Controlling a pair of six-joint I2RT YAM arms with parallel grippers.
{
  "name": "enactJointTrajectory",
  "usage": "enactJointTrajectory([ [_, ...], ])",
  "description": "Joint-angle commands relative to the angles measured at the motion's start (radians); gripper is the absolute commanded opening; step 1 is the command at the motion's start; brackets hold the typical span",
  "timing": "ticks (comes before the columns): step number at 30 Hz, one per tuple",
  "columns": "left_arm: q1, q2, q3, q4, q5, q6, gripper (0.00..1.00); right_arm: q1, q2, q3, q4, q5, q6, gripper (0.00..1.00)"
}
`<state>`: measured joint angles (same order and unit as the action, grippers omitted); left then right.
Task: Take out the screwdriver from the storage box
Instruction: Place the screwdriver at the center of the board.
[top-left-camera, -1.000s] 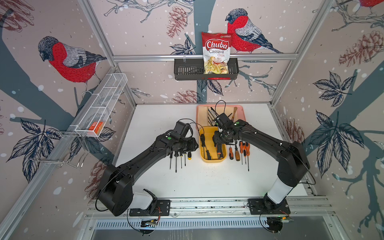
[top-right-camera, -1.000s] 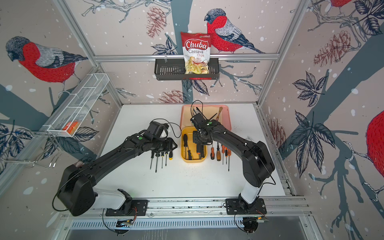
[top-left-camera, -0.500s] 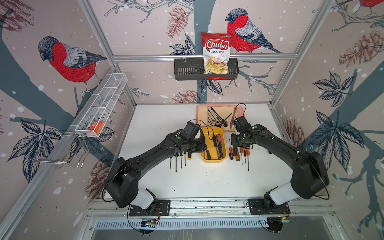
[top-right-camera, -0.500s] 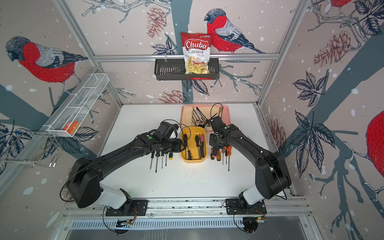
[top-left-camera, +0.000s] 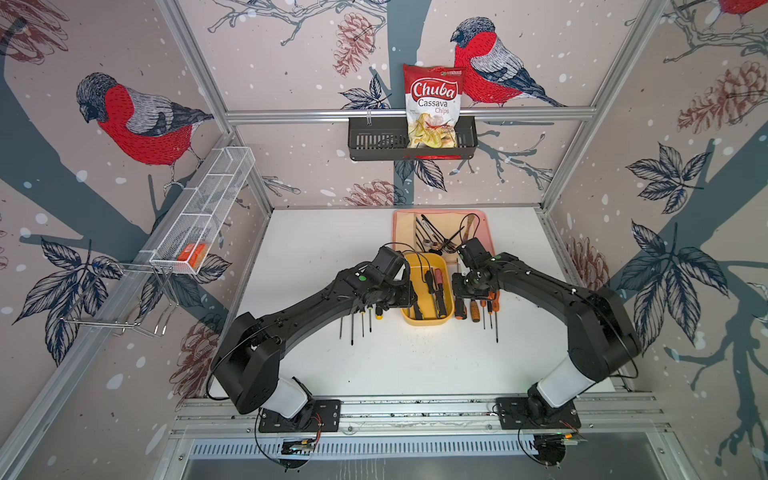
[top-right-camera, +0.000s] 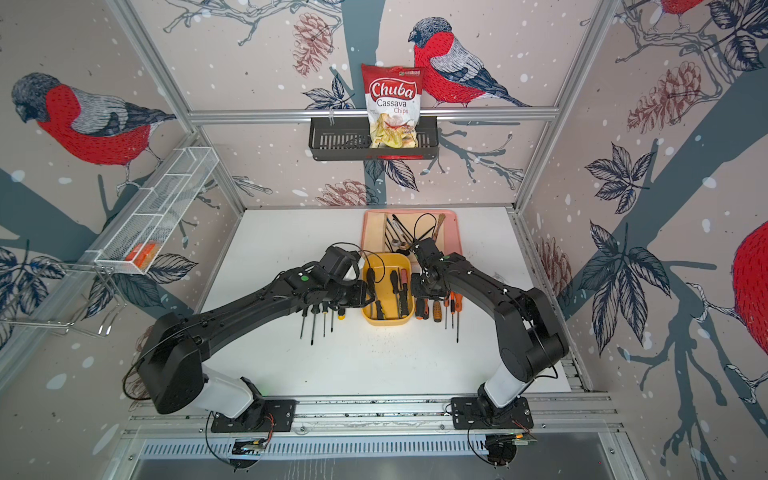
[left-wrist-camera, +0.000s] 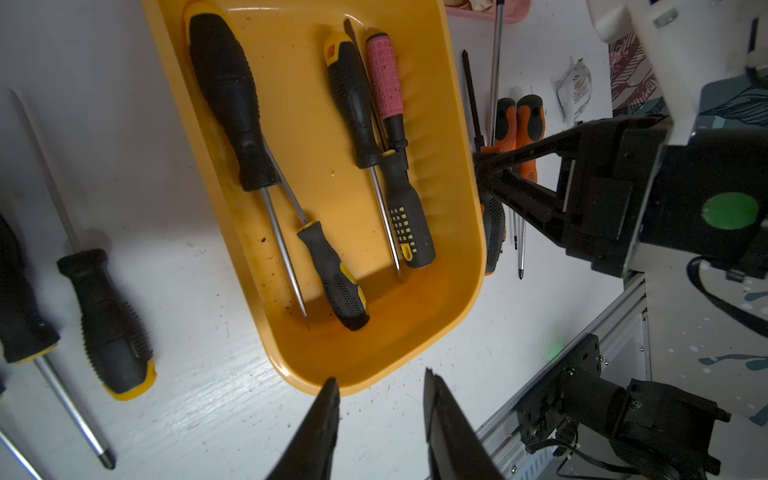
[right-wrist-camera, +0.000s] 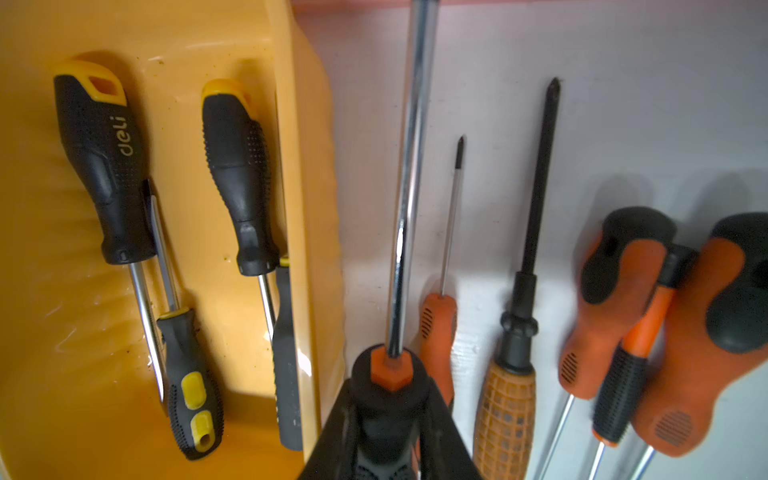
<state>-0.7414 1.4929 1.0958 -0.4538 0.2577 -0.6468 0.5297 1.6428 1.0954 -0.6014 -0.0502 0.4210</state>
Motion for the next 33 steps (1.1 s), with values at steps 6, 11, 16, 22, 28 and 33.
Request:
enactJointTrajectory([
  [6, -0.004, -0.013, -0.010, 0.018, -0.015, -0.005, 0.37, 0.004, 0.052, 0.006, 0.023, -0.004, -0.016, 0.14],
  [11, -0.005, -0.012, -0.010, 0.015, -0.015, -0.005, 0.37, 0.004, 0.087, 0.008, 0.031, -0.002, -0.015, 0.15],
  [16, -0.006, -0.014, -0.008, 0.002, -0.021, 0.000, 0.37, 0.004, 0.122, 0.017, 0.031, 0.009, -0.012, 0.18],
  [22, -0.006, -0.017, -0.009, -0.008, -0.032, 0.006, 0.37, 0.006, 0.147, 0.024, 0.027, 0.016, -0.001, 0.22],
  [28, -0.006, -0.016, -0.008, -0.011, -0.032, 0.009, 0.37, 0.009, 0.145, 0.027, 0.019, 0.020, 0.004, 0.29],
  [33, -0.006, -0.014, -0.001, -0.011, -0.034, 0.010, 0.37, 0.011, 0.112, 0.031, 0.002, 0.029, 0.011, 0.33],
])
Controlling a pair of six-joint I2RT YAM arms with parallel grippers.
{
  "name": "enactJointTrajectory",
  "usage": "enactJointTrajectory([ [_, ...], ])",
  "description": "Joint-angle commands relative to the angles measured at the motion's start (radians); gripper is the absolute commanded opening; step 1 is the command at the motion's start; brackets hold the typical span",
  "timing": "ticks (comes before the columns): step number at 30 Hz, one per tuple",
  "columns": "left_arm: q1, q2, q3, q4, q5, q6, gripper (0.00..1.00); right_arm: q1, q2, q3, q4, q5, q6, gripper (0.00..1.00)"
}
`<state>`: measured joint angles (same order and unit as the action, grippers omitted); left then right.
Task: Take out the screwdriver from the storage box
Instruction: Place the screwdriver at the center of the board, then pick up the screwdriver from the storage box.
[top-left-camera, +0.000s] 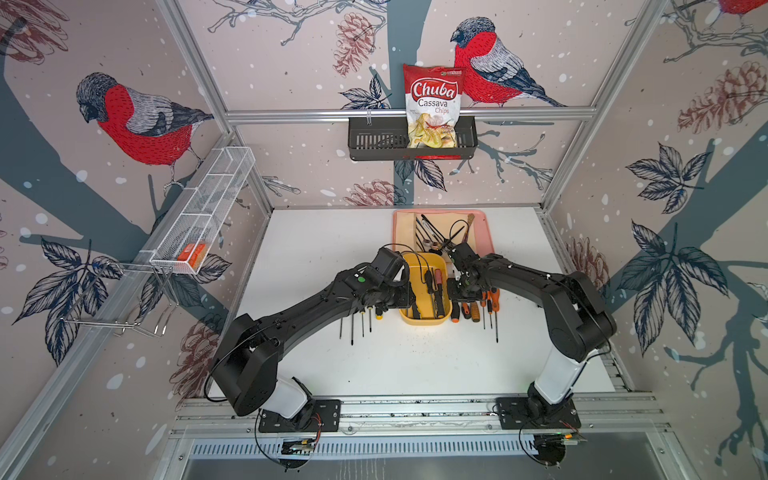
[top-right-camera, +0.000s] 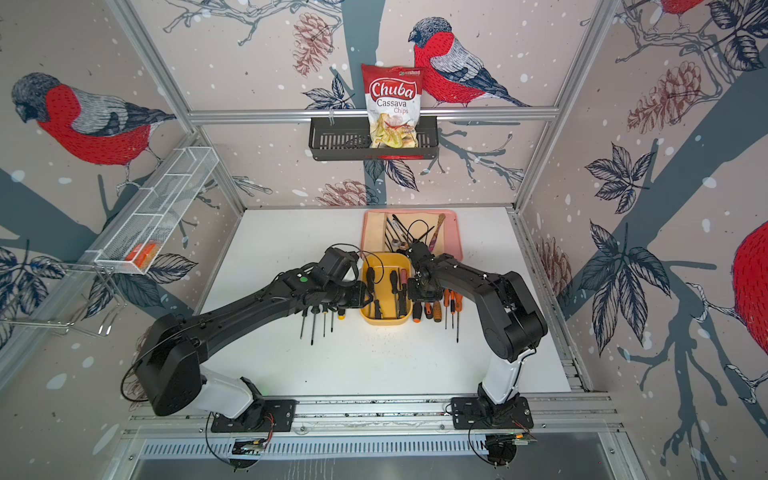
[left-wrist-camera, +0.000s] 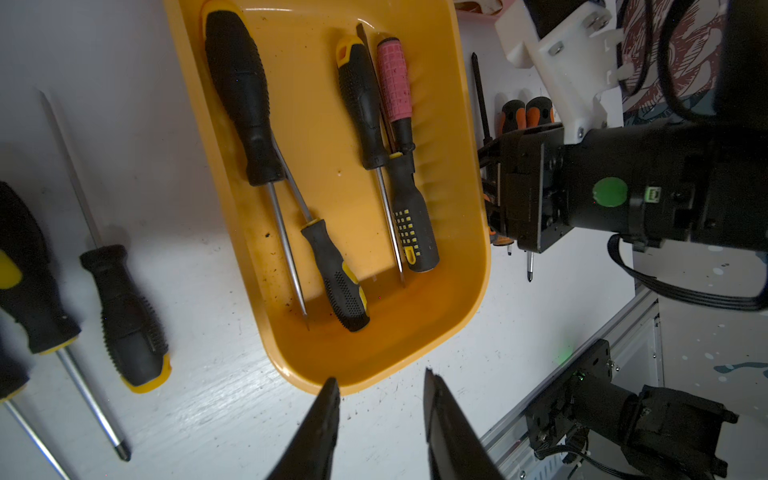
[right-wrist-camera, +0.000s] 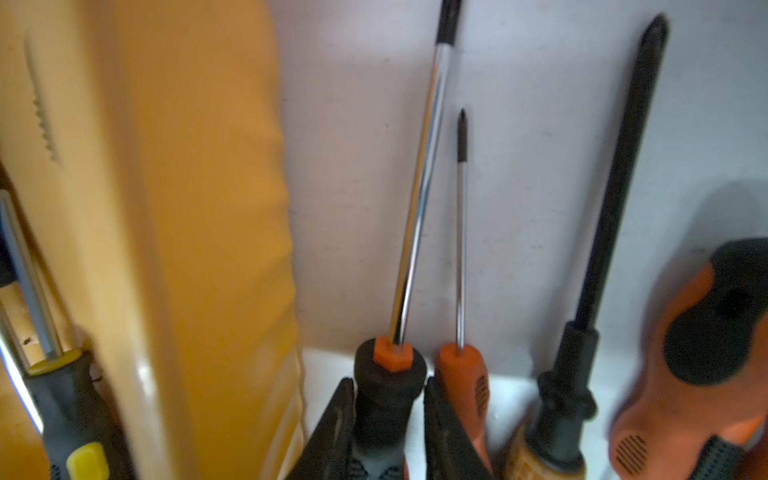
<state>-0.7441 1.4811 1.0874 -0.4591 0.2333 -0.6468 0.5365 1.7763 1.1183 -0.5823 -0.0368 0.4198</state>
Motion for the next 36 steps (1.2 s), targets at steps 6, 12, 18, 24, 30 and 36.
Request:
enactJointTrajectory([
  [6, -0.003, 0.013, 0.025, -0.016, -0.025, 0.002, 0.37, 0.002, -0.098, -0.001, -0.045, 0.034, 0.019, 0.34],
  [12, -0.003, 0.053, 0.070, -0.044, -0.049, -0.012, 0.37, 0.000, -0.214, -0.029, -0.067, 0.037, 0.030, 0.34],
  [18, -0.004, 0.107, 0.123, -0.072, -0.075, -0.033, 0.37, 0.001, -0.334, -0.077, -0.052, 0.006, 0.037, 0.34],
  [24, -0.003, 0.165, 0.197, -0.114, -0.127, -0.058, 0.37, 0.000, -0.459, -0.135, 0.005, -0.103, 0.032, 0.35],
  [30, -0.003, 0.254, 0.297, -0.182, -0.205, -0.084, 0.37, 0.002, -0.592, -0.209, 0.088, -0.234, 0.025, 0.38],
  [36, -0.003, 0.339, 0.376, -0.208, -0.256, -0.114, 0.37, 0.009, -0.701, -0.270, 0.154, -0.341, 0.011, 0.40],
])
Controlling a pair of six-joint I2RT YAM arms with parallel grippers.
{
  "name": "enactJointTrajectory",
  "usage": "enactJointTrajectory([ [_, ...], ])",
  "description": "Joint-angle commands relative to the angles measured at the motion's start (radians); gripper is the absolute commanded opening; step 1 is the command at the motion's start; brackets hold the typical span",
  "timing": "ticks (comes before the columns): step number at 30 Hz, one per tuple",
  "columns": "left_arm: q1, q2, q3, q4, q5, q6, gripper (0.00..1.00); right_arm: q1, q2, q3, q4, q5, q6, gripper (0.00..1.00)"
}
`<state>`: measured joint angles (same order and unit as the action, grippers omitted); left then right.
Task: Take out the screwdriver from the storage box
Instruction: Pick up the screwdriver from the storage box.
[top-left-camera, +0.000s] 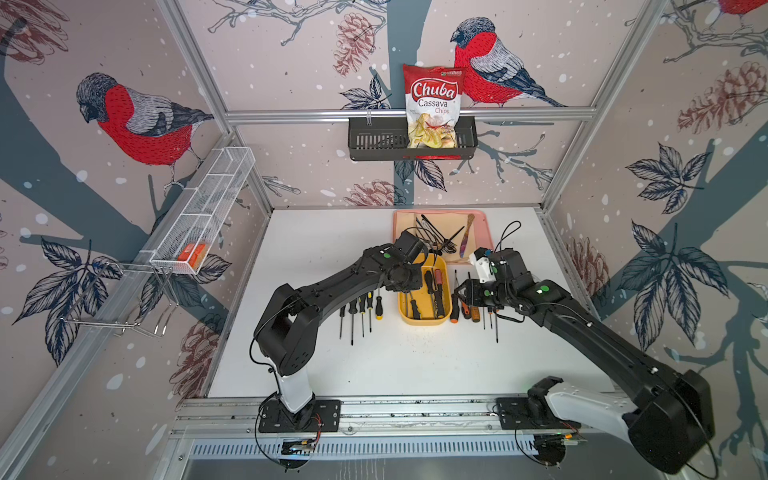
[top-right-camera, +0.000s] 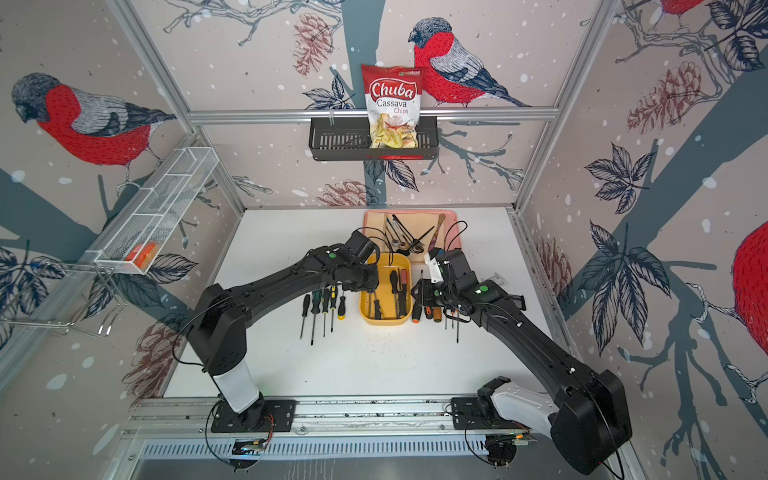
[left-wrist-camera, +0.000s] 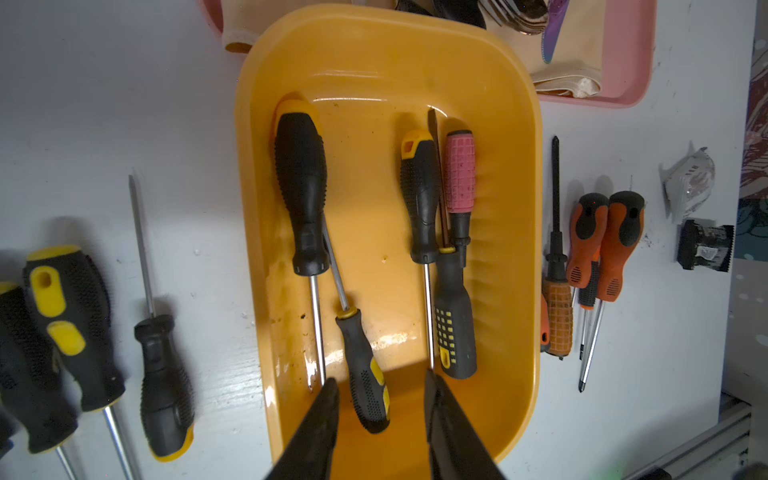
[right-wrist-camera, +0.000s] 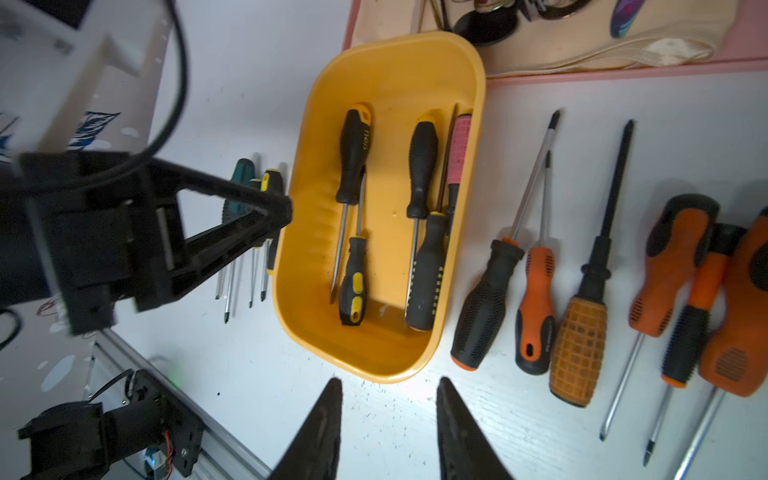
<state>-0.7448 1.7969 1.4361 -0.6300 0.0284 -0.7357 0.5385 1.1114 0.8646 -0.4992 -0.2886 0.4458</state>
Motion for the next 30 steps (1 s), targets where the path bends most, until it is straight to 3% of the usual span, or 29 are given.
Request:
enactJointTrajectory([
  [1, -0.003, 0.036, 0.037, -0.039, -0.057, -0.027, 0.38, 0.010, -0.053, -0.024, 0.082, -0.102, -0.015, 0.41],
  [18, -0.023, 0.246, 0.178, -0.111, -0.248, -0.090, 0.44, 0.021, -0.148, -0.110, 0.124, -0.155, -0.013, 0.45],
  [30, -0.024, 0.331, 0.173, -0.067, -0.246, -0.103, 0.42, 0.017, -0.141, -0.108, 0.114, -0.153, -0.031, 0.44],
])
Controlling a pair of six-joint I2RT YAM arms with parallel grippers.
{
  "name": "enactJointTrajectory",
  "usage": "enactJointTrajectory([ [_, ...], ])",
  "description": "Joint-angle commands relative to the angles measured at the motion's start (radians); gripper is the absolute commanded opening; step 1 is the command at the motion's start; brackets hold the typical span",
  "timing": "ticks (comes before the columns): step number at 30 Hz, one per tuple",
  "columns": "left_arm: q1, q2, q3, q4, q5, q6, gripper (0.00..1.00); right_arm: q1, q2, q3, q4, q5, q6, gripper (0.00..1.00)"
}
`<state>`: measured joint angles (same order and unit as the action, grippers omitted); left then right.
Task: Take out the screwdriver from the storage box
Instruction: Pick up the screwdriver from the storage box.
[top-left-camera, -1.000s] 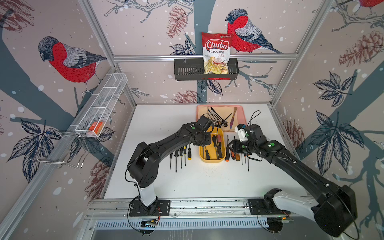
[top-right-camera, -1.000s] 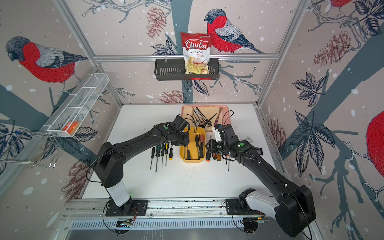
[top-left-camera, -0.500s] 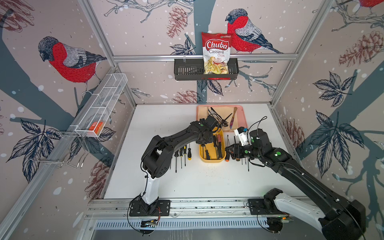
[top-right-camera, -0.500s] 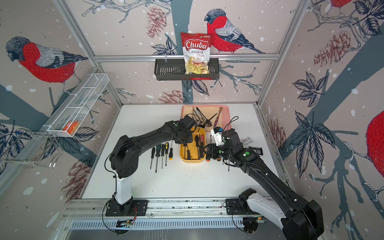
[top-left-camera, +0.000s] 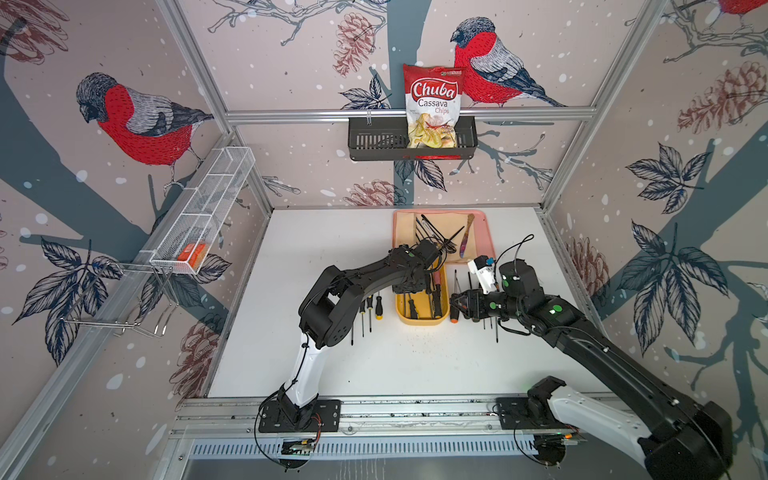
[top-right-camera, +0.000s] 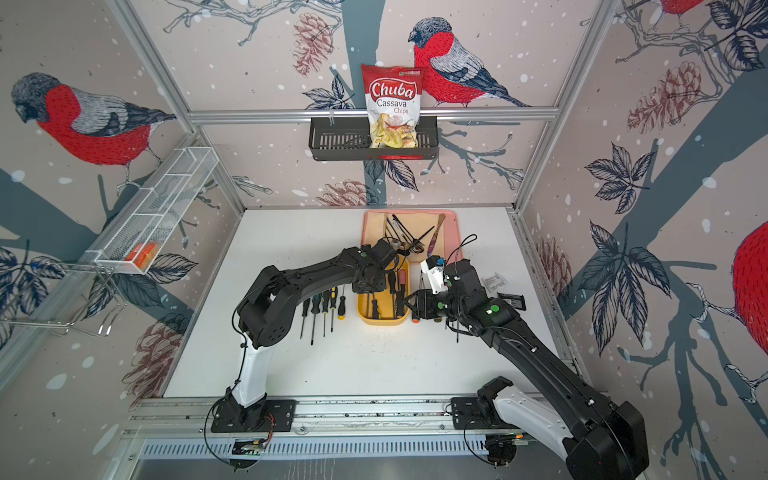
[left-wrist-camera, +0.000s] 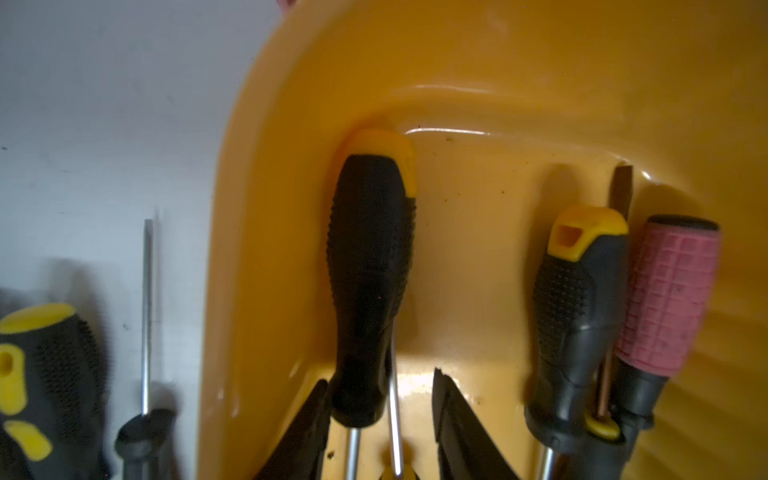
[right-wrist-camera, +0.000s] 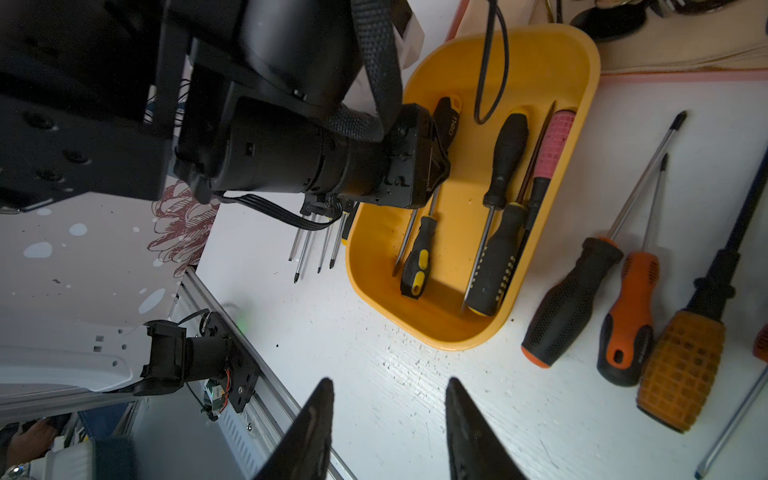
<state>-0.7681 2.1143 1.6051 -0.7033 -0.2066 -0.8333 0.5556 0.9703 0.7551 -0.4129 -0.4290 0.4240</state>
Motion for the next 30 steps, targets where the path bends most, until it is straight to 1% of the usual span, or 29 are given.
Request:
enactJointTrajectory([
  [1, 0.001, 0.017, 0.006, 0.008, -0.011, -0.006, 0.42, 0.000, 0.001, 0.002, 0.027, -0.010, -0.009, 0.44],
  [4, 0.001, 0.031, 0.009, 0.012, -0.006, -0.003, 0.40, 0.000, 0.003, 0.002, 0.026, -0.008, -0.010, 0.44],
  [7, 0.001, 0.039, 0.010, 0.017, 0.002, 0.002, 0.36, 0.000, 0.008, 0.004, 0.025, -0.002, -0.009, 0.44],
  [12, 0.003, 0.041, 0.012, 0.017, 0.007, 0.007, 0.27, 0.000, 0.018, 0.007, 0.029, -0.001, -0.007, 0.44],
  [17, 0.002, 0.016, 0.008, 0.010, 0.016, 0.014, 0.16, 0.000, 0.025, 0.007, 0.038, -0.001, -0.002, 0.44],
  [25, -0.001, -0.079, -0.013, 0.000, 0.038, 0.031, 0.11, 0.001, 0.036, 0.003, 0.057, 0.000, 0.003, 0.43],
  [30, -0.002, -0.151, -0.022, -0.014, 0.056, 0.052, 0.10, 0.005, 0.049, 0.006, 0.071, -0.005, 0.007, 0.43],
])
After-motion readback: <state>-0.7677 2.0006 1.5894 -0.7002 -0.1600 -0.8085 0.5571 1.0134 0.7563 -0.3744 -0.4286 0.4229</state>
